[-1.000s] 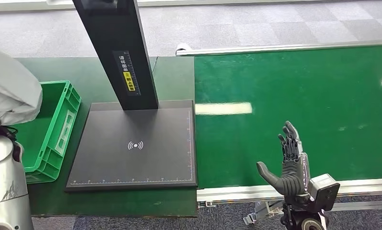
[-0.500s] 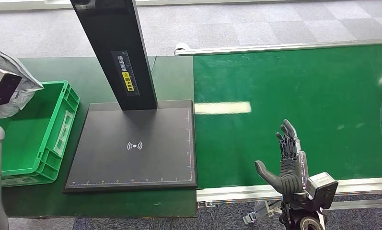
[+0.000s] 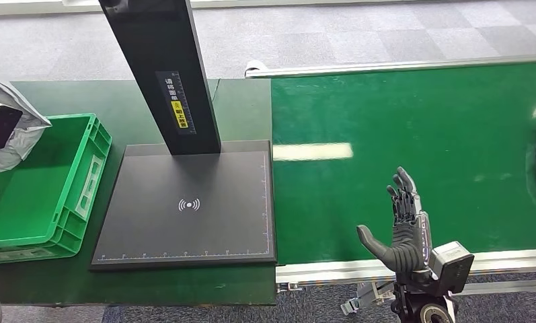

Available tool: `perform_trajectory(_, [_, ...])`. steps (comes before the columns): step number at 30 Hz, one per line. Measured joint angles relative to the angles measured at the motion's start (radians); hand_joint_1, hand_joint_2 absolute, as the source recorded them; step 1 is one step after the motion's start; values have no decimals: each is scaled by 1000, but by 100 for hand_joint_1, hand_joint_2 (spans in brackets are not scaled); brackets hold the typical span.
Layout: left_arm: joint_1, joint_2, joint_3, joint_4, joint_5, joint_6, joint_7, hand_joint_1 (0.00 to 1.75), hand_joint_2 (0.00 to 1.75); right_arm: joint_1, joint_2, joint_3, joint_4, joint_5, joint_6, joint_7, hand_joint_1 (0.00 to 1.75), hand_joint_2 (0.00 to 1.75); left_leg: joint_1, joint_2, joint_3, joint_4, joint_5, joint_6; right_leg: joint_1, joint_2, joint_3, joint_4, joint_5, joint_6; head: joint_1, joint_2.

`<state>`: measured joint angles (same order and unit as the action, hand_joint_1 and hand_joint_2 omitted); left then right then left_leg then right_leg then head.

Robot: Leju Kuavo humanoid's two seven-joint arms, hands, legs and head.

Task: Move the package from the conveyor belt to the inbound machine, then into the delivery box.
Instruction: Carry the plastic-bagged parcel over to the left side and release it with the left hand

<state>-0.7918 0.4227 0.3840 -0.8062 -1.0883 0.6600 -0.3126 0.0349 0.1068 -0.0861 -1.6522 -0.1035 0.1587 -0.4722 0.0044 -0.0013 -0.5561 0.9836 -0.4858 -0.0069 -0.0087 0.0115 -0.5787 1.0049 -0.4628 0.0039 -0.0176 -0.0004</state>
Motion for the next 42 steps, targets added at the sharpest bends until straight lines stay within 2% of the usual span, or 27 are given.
perform_trajectory(4, [-3, 0, 15, 21, -82, 0, 40, 2, 175, 0, 0, 0, 0, 0, 0, 3, 0, 175, 0, 0, 0, 0, 0, 0, 0, 0, 0, 0, 0, 0, 0, 0])
perform_trajectory(9, [-16, 7, 27, 70, -211, 0, 156, 0, 175, -1, 1, 0, 0, 0, -1, 8, 0, 175, 0, 0, 0, 0, 0, 0, 0, 0, 0, 0, 0, 0, 0, 0])
perform_trajectory(11, [-22, 10, 29, 88, -229, 0, 175, 0, 175, -1, 2, 0, 0, 1, -2, 10, 0, 175, 0, 0, 0, 0, 0, 0, 0, 0, 0, 0, 0, 0, 0, 0])
perform_trajectory(17, [-58, 10, 43, 133, -133, -4, 123, 0, 175, -3, 5, 0, 1, 7, -3, 12, 0, 175, 0, 0, 0, 0, 0, 0, 0, 0, 0, 0, 0, 0, 0, 0])
perform_trajectory(27, [-70, 18, 43, 155, -121, -6, 123, 0, 175, -7, 6, 0, 4, 6, -3, 12, 0, 175, 0, 0, 0, 0, 0, 0, 0, 0, 0, 0, 0, 0, 0, 0])
perform_trajectory(33, [-70, 24, 38, 170, -127, -5, 169, 0, 175, -7, 7, 0, 6, 11, -3, 12, 0, 175, 0, 0, 0, 0, 0, 0, 0, 0, 0, 0, 0, 0, 0, 0])
perform_trajectory(36, [-69, 21, 37, 170, -65, -14, 133, 0, 175, -7, 8, 0, 6, 13, -3, 12, 0, 175, 0, 0, 0, 0, 0, 0, 0, 0, 0, 0, 0, 0, 0, 0])
perform_trajectory(38, [-59, 3, 38, 148, 99, -73, 40, 0, 175, -6, 10, -1, 6, 17, -3, 12, 0, 175, 0, 0, 1, 0, 0, 0, 0, 0, 0, 0, 0, 0, 0, 0])
perform_trajectory(39, [-47, -14, 39, 124, 226, -138, -16, 0, 175, -5, 10, -1, 6, 20, -3, 12, 0, 175, -1, -1, 1, 0, 0, 0, 0, 0, 0, 0, 0, 0, 0, 0])
perform_trajectory(42, [39, -101, 34, -32, 748, -516, -120, 0, 175, -1, 11, -3, 6, 39, 0, 18, 0, 175, -2, -2, 1, 0, 0, 0, -2, 0, 1, -1, 0, 0, 0, 0])
